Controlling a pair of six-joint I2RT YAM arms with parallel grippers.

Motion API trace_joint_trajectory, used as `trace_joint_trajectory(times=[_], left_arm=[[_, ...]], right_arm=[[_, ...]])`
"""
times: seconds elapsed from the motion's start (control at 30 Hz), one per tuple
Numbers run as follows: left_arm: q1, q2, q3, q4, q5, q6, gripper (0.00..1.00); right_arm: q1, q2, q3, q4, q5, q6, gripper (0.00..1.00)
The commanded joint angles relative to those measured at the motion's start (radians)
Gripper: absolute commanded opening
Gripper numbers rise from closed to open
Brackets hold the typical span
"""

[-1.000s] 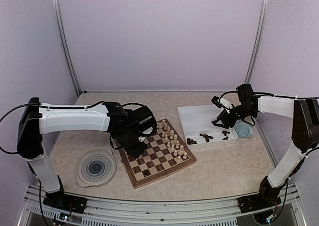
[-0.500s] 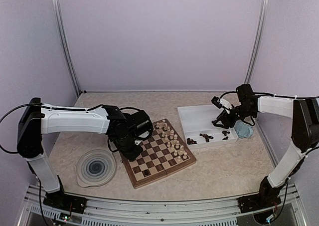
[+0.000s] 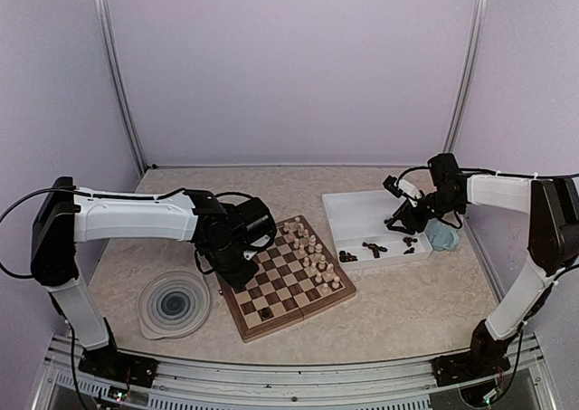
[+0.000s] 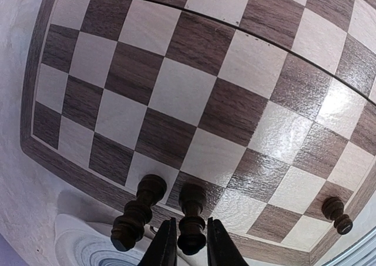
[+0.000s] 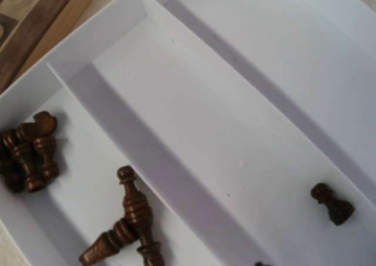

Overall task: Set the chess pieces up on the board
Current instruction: Place the queen at d8.

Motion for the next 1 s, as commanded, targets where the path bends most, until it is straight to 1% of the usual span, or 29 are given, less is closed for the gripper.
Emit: trace_joint_trajectory(times=[0.0,0.23,0.3,0.43,0.6,0.63,0.77,0.9,0.97], left_arm=[[0.004,-0.026,-0.007,0.014,0.003,-0.011,0.23],[0.002,-0.039,0.011,-0.012,-0.007,-0.016,0.29],[-0.005,-0.05,0.052,-0.035,-0.026,-0.021,0.33],[-0.01,-0.095,0.171,-0.065,0.004,-0.012,0.39],[-0.001,-0.143,0.268,-0.03,0.007,0.028,0.45],[0.005,-0.149,0.271,-0.008,-0.003,0.03,0.46],[0.032,-0.163,0.243,0.168,-0.023,0.022,0.48],[0.047,-0.191,0.152,0.415,-0.029,-0.013,0.53],[0.056,-0.214,0.081,0.576,0.013,-0.029,0.59]], right_arm=[[0.014,0.015,-0.01,-0.005,-0.014,-0.004,0.48],[0.015,0.013,-0.003,-0.011,-0.026,0.001,0.48],[0.016,0.005,0.006,-0.016,-0.037,0.004,0.48],[0.013,-0.02,0.025,-0.031,-0.041,-0.002,0.48],[0.005,-0.014,0.046,-0.067,-0.039,-0.028,0.48],[0.003,-0.008,0.054,-0.081,-0.04,-0.037,0.48],[-0.001,0.01,0.072,-0.14,-0.04,-0.096,0.46],[0.001,0.029,0.079,-0.174,-0.013,-0.15,0.42],[0.008,0.044,0.081,-0.177,0.013,-0.175,0.4]])
